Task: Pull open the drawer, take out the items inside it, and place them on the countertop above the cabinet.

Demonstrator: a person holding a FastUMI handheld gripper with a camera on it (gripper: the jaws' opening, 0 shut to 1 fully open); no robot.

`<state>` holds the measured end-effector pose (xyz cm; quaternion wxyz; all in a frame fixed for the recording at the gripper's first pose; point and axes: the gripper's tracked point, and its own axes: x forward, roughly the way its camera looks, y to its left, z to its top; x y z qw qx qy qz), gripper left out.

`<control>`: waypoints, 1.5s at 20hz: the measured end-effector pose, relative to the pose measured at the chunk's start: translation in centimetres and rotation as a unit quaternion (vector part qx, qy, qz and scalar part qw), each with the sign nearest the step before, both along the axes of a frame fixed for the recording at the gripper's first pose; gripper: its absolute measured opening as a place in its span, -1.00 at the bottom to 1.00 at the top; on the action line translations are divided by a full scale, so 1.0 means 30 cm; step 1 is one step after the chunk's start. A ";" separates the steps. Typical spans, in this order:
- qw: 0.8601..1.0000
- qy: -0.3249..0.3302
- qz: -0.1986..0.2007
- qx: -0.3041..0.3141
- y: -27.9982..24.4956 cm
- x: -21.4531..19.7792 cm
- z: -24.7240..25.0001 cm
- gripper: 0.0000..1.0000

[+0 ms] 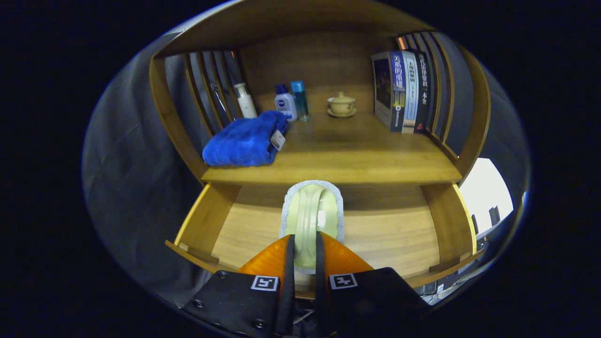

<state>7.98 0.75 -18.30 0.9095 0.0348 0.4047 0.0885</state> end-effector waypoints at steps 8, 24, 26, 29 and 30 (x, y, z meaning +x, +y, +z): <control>0.997 -0.078 -0.019 -0.011 0.016 0.314 0.230 -0.49; 0.996 0.030 -0.074 -0.029 -0.096 0.661 -0.032 -0.48; 0.996 0.027 -0.076 -0.027 -0.095 0.677 -0.049 -0.43; 0.996 0.023 -0.081 -0.025 -0.097 0.681 -0.047 -0.29; 0.996 0.026 -0.080 -0.025 -0.099 0.679 -0.050 -0.29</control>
